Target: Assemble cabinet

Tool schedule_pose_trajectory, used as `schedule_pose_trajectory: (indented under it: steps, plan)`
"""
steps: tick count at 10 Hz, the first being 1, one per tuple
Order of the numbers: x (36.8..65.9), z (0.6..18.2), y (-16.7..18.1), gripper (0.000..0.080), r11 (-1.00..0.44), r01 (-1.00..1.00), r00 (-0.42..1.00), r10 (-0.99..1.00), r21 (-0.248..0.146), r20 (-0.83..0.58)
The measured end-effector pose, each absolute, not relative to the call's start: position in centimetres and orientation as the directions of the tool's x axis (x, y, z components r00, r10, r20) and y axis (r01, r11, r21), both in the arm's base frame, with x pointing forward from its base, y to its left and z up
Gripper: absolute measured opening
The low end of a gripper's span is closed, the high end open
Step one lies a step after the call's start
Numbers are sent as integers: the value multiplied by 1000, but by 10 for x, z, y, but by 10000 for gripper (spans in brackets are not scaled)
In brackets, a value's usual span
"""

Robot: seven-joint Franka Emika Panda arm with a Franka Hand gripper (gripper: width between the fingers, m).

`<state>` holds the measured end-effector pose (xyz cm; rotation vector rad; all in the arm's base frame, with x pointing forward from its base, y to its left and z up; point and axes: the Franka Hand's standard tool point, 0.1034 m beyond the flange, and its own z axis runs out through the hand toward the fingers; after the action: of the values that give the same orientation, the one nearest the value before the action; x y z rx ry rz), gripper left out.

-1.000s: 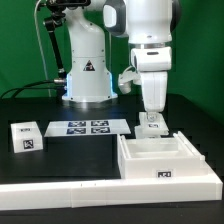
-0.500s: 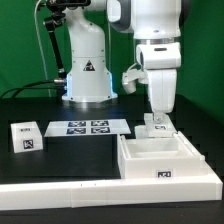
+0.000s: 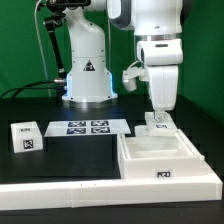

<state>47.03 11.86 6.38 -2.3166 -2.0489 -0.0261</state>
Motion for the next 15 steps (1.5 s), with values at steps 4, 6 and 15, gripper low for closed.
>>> schedule_pose_trajectory:
  steps: [4,6,15]
  plan:
    - [482,56,117,69,-117,993,117,991,-19,61]
    - [496,57,115,69,-100,995,100,993,-4,69]
    - [540,58,110,70,-125,992,123,989,22,85]
